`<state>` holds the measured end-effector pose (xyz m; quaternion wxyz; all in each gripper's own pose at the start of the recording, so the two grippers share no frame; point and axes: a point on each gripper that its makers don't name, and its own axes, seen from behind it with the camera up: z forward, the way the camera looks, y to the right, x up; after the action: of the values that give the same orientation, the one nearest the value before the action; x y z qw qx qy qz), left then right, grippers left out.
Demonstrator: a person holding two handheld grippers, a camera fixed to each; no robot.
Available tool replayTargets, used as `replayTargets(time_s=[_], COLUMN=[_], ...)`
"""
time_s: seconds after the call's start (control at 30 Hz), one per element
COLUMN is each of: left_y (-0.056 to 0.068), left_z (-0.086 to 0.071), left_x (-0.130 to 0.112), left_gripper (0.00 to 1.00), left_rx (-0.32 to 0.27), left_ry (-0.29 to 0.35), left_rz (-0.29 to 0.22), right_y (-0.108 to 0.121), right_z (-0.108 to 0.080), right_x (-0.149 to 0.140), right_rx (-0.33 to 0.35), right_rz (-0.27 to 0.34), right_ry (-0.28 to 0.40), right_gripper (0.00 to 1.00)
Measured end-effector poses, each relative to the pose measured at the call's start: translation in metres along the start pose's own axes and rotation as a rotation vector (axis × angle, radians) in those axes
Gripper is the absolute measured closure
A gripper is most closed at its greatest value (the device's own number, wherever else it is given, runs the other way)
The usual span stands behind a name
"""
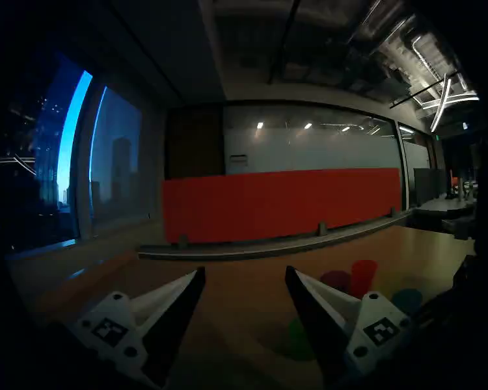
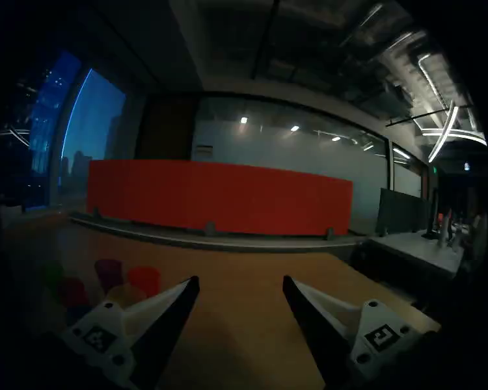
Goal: Pour water
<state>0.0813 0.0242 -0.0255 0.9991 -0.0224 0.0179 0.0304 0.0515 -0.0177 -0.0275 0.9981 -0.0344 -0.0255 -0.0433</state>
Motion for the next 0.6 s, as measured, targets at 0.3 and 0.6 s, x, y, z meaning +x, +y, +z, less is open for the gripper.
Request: replayTargets(time_s=[0.3,0.6], left_y=[0.000,-0.010], left_z=[0.002,0.005], left_x=[-0.013,-0.036], left_gripper=[0.09,0.10], left_rx=[0.009,0.032], left_ry=[0.010,0.000], left_rz=[-0.027,-0.042], right_y=[-0.003,-0.005], right_z=[-0.001,-0.002], right_x=[-0.002,-0.005], right_rx=[0.006,0.012], right_rz=[0.016,0.014], right_ry=[-0.011,-0.022], right_gripper=[0.01,0.01])
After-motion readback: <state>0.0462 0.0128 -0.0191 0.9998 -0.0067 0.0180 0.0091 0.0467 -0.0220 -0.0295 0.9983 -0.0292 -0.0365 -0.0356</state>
